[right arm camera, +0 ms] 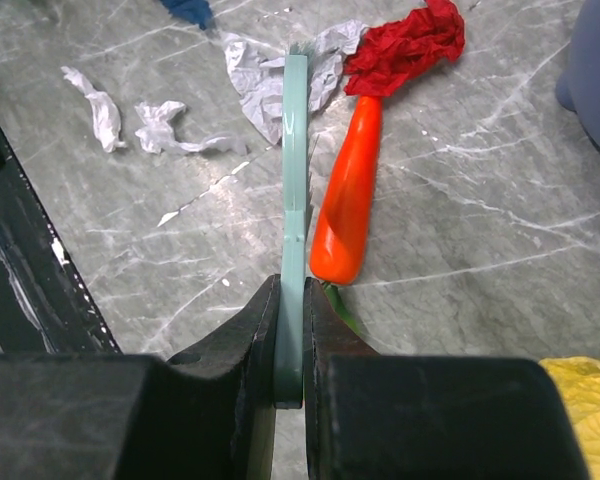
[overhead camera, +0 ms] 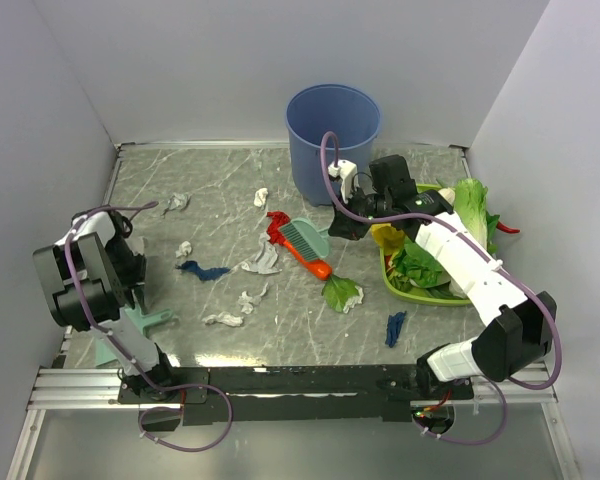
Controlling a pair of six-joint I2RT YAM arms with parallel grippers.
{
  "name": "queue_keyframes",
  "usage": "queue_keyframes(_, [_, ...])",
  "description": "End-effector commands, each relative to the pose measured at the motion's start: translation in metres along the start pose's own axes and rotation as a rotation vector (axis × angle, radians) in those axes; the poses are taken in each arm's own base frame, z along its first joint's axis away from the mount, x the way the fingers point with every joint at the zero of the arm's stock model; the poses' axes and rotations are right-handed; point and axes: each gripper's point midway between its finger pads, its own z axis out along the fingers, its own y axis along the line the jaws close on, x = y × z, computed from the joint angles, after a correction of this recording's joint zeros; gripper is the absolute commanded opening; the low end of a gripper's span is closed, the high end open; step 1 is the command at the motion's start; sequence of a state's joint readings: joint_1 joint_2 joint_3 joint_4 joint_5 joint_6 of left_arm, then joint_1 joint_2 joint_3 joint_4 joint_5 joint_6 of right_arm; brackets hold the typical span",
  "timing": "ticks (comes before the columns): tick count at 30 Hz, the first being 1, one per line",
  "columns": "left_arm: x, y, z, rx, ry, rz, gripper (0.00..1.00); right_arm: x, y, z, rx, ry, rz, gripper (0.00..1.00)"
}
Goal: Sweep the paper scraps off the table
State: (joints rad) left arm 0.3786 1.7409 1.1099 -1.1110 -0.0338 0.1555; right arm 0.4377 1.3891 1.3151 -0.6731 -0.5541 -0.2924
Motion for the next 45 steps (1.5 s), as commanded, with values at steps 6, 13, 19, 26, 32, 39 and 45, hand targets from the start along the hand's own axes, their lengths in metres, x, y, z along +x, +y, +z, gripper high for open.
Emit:
queue_keyframes(6, [-0.034, -0.002, -0.005, 0.011, -0.066, 0.011, 0.07, -0.013, -0.004, -0.011, 0.042, -0.051, -0.045, 0.0])
queue_keyframes(13, [-0.047, -0.035, -0.014, 0.084, -0.09, 0.228, 0.01, -0.011, -0.007, -0.015, 0.072, -0.063, -0.061, 0.0])
queue_keyframes(19, [-0.04, -0.063, -0.023, 0.031, -0.19, 0.642, 0.01, -0.002, -0.003, -0.017, 0.072, -0.063, -0.061, 0.0])
queue_keyframes(26, [-0.037, -0.062, -0.025, -0.119, -0.253, 1.033, 0.01, 0.002, -0.002, -0.016, 0.072, -0.068, -0.063, 0.0])
queue_keyframes(32, [-0.032, -0.079, -0.028, -0.119, -0.275, 1.227, 0.01, 0.005, -0.002, -0.015, 0.069, -0.073, -0.056, 0.0])
queue_keyframes(39, [-0.024, -0.111, -0.026, -0.081, -0.384, 1.35, 0.19, 0.006, -0.003, -0.013, 0.065, -0.07, -0.057, 0.0])
queue_keyframes(45, [-0.028, -0.116, -0.058, -0.076, -0.554, 1.107, 0.55, 0.009, -0.004, -0.016, 0.078, -0.075, -0.057, 0.0])
